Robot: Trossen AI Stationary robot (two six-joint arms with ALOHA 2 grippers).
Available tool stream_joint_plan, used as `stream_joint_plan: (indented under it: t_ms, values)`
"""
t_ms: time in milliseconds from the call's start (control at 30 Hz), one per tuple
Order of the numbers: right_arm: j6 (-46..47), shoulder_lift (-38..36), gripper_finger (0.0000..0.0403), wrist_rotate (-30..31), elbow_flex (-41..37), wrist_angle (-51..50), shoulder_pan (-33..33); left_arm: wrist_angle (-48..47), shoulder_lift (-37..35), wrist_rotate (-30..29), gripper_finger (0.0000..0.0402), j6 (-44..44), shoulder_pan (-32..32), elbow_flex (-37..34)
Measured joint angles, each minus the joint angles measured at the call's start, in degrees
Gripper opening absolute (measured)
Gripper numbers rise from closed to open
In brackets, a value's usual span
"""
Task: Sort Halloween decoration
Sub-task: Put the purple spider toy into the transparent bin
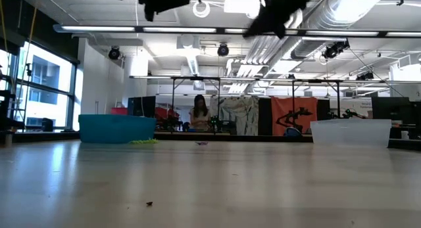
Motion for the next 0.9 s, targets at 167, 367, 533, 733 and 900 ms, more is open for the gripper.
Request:
stream_joint_plan:
  t_ms: [167,367,533,733,900]
  values:
    - [0.0,-0.7,0.0000,0.5,0.0,-15.9,-9.5,-11.2,-6.4,-8.2,0.0179,2.3,0.0,0.0]
    - [5.4,-2.9,0.0000,2.5,-8.9,-19.8,-19.2,-22.0,-11.8,-11.2,0.0179,-0.2,0.0,0.0]
    - [18.7,-6.2,0.0000,11.3,-19.8,-21.8,-26.9,-25.7,-14.3,-11.2,0.0179,-3.3,-0.1,-0.2]
    - [22.6,-5.7,0.0000,16.7,-21.0,-22.5,-32.7,-25.1,-14.7,-11.7,0.0179,-3.5,0.5,-0.2]
    - [23.2,1.1,0.0000,18.3,-19.0,-21.2,-37.0,-24.9,-14.3,-11.8,0.0179,-4.0,1.8,-0.3]
